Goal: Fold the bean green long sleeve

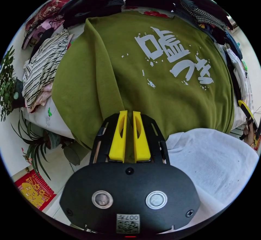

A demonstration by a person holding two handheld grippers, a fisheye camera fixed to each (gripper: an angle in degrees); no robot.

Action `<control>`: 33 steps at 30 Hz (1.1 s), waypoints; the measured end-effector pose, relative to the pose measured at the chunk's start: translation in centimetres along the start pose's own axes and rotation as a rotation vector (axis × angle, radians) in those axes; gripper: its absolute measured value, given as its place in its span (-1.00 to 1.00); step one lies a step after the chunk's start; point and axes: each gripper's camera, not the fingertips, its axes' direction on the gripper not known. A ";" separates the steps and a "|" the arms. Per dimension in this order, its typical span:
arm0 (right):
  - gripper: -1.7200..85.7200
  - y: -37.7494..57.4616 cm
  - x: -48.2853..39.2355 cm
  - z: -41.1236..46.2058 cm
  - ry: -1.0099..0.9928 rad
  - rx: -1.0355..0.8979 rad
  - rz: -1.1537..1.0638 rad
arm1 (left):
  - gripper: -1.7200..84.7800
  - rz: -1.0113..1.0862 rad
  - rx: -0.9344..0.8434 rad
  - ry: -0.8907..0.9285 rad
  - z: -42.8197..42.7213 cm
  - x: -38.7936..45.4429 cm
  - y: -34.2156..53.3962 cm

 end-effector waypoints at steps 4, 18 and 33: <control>-0.75 1.4 2.4 1.6 -0.024 -0.167 0.051 | -0.87 -0.002 0.000 -0.001 -0.4 0.0 0.0; -0.94 -2.6 5.4 -12.4 0.006 0.094 -0.034 | -0.87 -0.006 0.002 0.013 -1.7 -0.7 0.3; -0.88 -5.2 3.6 -15.7 -0.075 0.182 -0.091 | -0.85 -0.030 0.022 0.043 -3.3 -2.1 1.6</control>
